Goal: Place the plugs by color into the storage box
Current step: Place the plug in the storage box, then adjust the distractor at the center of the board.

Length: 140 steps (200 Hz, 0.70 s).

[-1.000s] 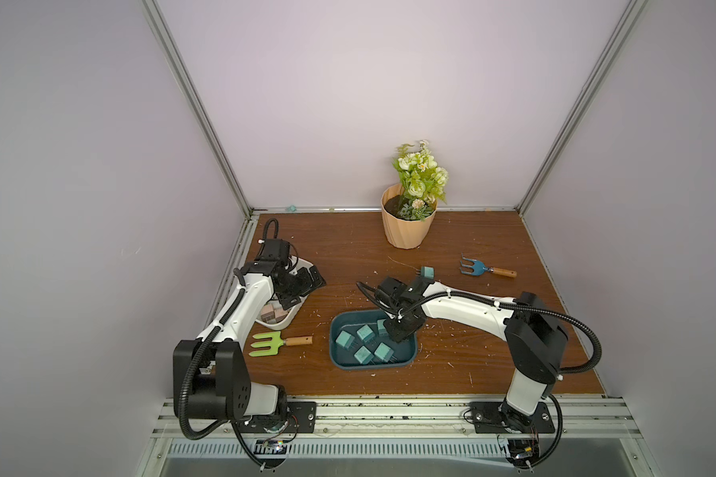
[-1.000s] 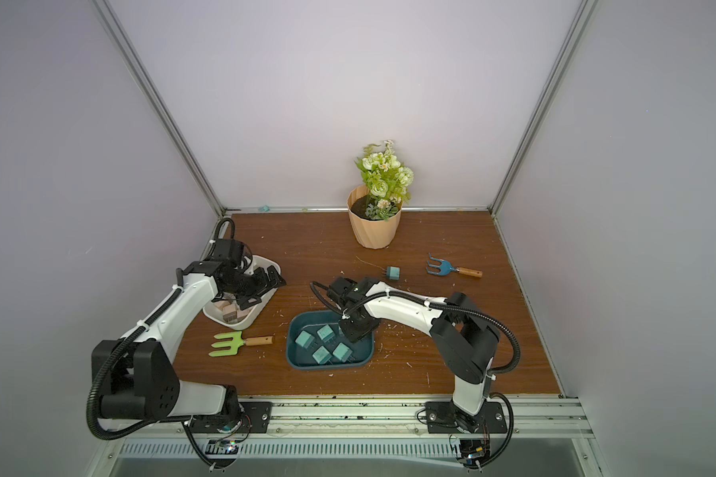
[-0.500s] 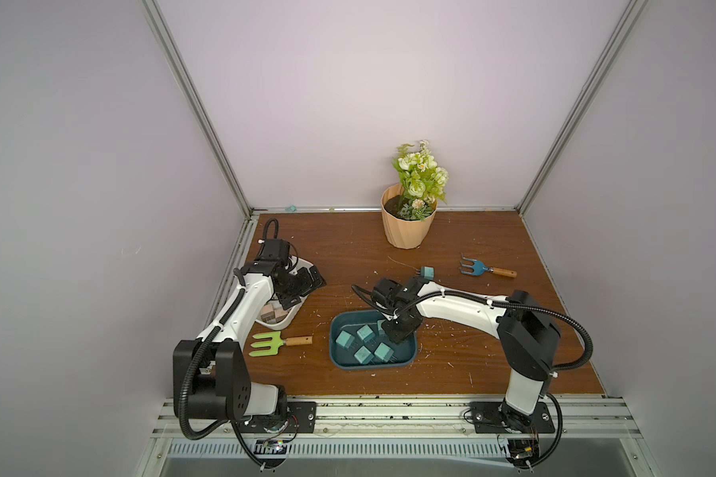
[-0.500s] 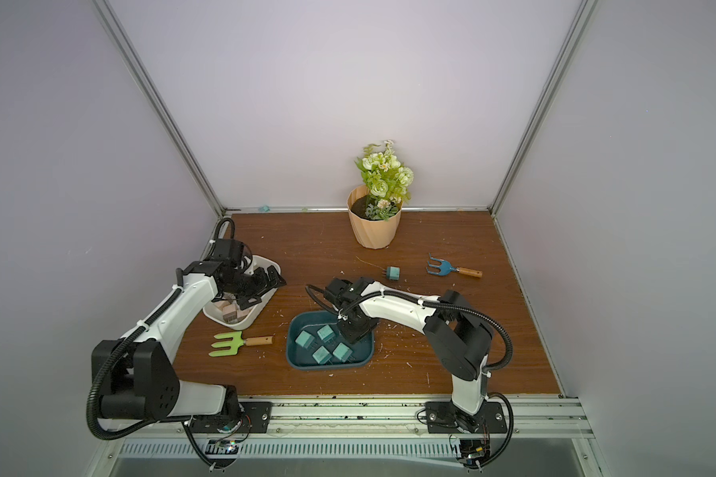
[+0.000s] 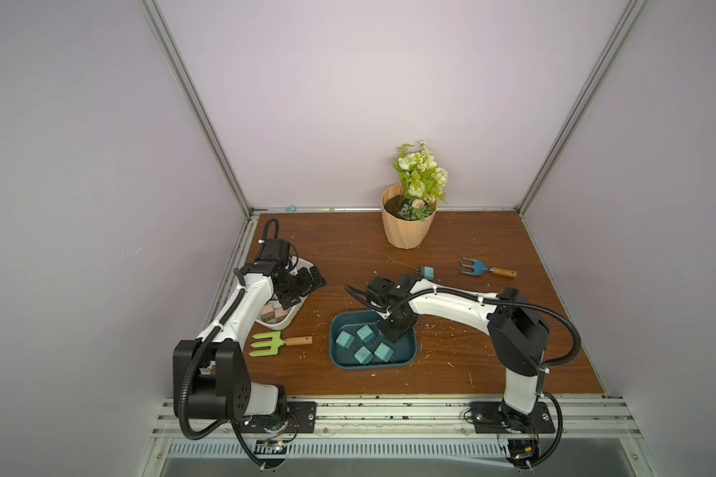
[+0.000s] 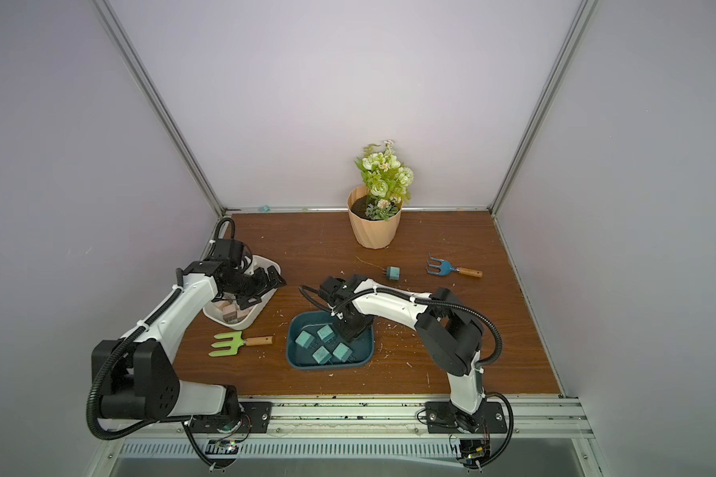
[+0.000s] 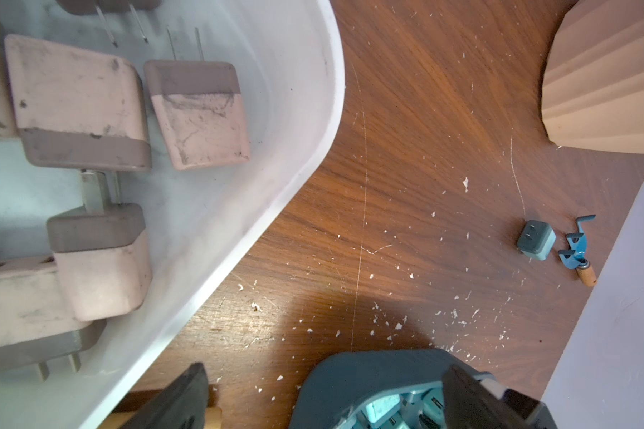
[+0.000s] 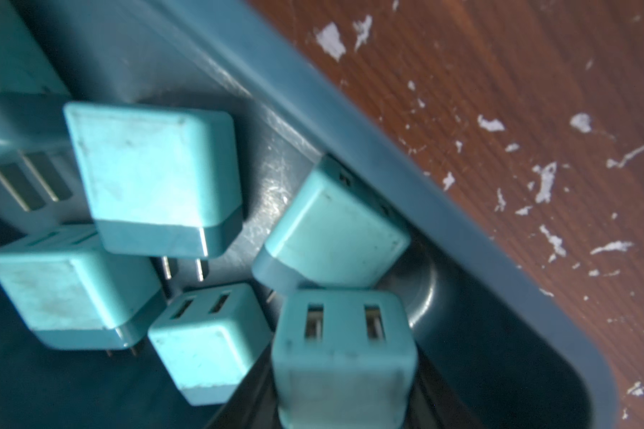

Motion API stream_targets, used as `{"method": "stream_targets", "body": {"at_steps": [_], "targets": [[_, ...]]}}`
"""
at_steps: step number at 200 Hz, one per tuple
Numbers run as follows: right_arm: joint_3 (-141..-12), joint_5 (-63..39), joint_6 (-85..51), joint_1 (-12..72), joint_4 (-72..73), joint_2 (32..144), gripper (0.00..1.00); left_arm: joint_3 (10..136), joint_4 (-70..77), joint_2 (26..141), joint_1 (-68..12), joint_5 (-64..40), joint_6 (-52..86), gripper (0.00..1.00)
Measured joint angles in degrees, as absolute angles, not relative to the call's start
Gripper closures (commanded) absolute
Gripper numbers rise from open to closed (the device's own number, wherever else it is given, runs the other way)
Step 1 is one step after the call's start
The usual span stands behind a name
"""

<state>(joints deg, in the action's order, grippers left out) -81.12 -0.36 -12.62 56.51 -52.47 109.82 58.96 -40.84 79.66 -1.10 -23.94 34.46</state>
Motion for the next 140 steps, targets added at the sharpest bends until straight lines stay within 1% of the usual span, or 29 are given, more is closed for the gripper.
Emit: {"method": "stream_targets", "body": {"at_steps": [44,78,117,140], "targets": [[-81.6,-0.5,-12.3,56.6,-52.5,111.8,0.34,59.0,-40.8,79.7,-1.1,-23.9,34.2,0.01],[-83.9,-0.4,-12.0,56.6,-54.4,111.9,0.29,59.0,-40.8,79.9,-1.1,-23.9,34.3,0.01],[-95.7,0.4,-12.0,55.2,-58.5,111.9,0.22,59.0,-40.8,80.1,-1.1,-23.9,34.3,0.01],[-103.0,1.4,-11.8,51.5,-59.7,111.7,0.17,59.0,-40.8,80.1,-1.1,-23.9,34.3,0.01]]}}
